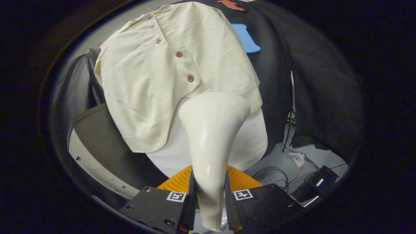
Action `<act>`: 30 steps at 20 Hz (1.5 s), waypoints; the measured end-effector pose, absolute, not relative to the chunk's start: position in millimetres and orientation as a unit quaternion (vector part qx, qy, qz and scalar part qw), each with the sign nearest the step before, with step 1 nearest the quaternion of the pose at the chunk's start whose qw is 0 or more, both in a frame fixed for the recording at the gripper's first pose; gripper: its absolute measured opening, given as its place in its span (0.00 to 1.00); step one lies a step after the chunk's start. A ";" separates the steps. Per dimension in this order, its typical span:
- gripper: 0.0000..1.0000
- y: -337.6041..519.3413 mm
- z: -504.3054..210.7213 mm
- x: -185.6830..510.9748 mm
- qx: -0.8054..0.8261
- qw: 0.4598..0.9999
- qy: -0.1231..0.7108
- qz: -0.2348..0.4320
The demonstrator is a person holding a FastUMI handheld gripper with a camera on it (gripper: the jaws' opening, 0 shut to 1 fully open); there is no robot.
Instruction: Iron the clothes twice with a garment steamer, once on the left side and once on the right side.
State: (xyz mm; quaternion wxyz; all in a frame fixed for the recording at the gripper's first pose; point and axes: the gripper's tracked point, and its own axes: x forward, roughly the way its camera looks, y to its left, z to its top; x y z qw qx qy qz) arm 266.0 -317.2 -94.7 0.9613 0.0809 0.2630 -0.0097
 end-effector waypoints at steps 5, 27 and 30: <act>0.39 -271.1 -59.1 236.2 0.060 0.968 0.245 0.017; 0.38 -68.1 113.3 122.9 -0.024 0.994 0.051 0.093; 0.40 -28.9 135.6 104.8 -0.051 0.992 0.020 0.116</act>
